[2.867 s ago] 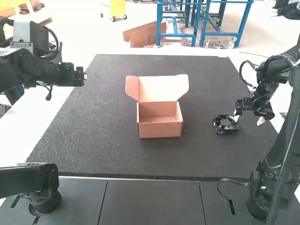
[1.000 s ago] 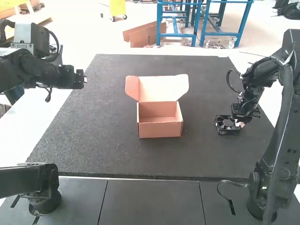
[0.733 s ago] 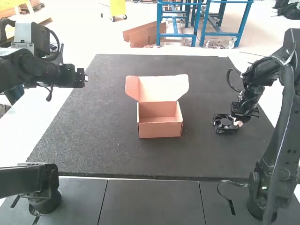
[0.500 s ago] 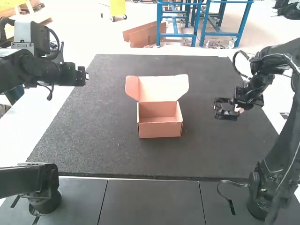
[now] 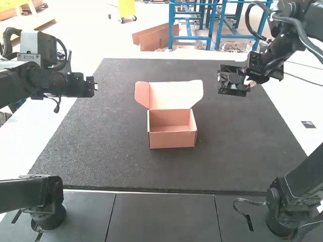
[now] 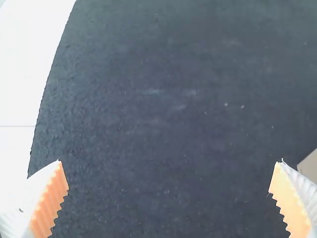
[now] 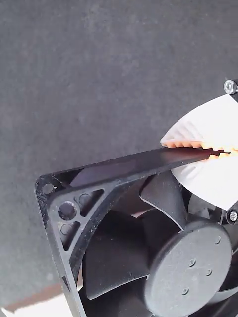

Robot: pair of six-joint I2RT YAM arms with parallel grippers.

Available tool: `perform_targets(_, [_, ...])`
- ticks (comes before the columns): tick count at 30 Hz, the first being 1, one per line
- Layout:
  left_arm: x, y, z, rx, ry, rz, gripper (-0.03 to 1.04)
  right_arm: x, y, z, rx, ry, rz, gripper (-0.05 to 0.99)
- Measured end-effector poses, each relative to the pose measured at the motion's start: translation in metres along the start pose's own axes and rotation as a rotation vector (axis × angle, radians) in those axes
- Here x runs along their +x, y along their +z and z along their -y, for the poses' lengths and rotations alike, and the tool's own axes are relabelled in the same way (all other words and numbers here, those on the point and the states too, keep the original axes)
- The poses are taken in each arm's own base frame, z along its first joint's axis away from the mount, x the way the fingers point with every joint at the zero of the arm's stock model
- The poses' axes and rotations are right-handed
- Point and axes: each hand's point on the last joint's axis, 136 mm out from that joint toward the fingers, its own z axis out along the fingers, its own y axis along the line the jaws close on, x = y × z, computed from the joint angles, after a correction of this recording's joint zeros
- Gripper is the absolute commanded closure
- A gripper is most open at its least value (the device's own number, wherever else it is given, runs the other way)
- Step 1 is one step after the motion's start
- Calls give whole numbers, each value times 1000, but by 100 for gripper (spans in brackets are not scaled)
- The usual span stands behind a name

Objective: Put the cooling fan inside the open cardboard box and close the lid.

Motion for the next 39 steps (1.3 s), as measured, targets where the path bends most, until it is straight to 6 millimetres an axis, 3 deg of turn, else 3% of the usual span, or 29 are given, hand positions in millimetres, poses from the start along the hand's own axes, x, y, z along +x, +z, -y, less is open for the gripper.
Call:
perform_targets(5, [-1, 0, 1, 4, 2, 3, 5, 10, -9, -51, -69, -47, -11, 94])
perform_targets(9, [0, 0, 2, 6, 2, 0, 5, 33, -7, -88, -114, -88, -55, 94])
perform_targets(16, [5, 0, 4, 17, 2, -21, 5, 65, 6, -134, -148, -140, -140, 94])
perform_targets(23, [11, 0, 4, 20, 1, -45, 5, 84, 49, -152, -104, -169, -251, 94])
perform_targets(31, [14, -1, 4, 20, 1, -55, 5, 74, 83, -167, -92, -169, -272, 94])
perform_targets(39, [13, -1, 4, 20, 1, -54, 5, 80, 118, -164, -37, -168, -331, 94])
